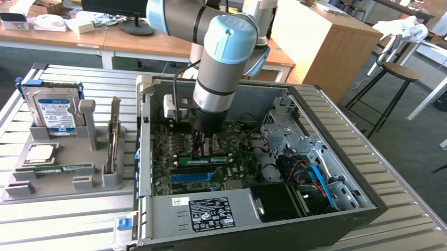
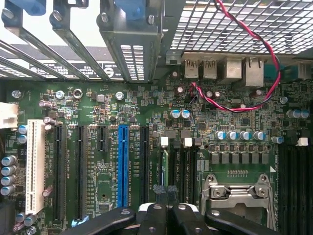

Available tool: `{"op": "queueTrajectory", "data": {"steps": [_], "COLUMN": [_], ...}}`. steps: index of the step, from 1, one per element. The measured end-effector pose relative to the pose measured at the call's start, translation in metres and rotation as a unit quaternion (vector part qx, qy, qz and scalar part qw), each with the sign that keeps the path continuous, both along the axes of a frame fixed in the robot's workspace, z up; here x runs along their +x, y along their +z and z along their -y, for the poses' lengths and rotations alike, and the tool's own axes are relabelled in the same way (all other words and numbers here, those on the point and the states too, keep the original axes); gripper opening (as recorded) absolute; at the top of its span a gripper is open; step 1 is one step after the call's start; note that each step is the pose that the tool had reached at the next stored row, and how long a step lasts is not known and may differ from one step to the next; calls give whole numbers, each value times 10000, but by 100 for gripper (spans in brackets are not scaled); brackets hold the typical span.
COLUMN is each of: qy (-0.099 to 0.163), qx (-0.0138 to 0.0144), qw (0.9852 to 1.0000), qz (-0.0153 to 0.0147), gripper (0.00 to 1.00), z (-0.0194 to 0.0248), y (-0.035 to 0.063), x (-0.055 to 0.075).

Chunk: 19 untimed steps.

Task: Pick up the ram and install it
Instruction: 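Insert the ram into the slot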

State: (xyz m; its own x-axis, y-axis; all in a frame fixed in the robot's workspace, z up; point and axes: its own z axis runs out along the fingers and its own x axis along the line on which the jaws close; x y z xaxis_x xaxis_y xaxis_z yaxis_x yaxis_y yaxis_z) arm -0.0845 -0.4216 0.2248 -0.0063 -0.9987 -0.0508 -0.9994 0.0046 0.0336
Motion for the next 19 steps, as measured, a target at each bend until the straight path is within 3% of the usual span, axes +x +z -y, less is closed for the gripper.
{"op": "queueTrajectory", "data": {"steps": [19], "qy": [0], "qx": [2], "qw": [10000], "qz": [2], "gripper": [10], "z": [1], "y": [-25], "x": [0]}}
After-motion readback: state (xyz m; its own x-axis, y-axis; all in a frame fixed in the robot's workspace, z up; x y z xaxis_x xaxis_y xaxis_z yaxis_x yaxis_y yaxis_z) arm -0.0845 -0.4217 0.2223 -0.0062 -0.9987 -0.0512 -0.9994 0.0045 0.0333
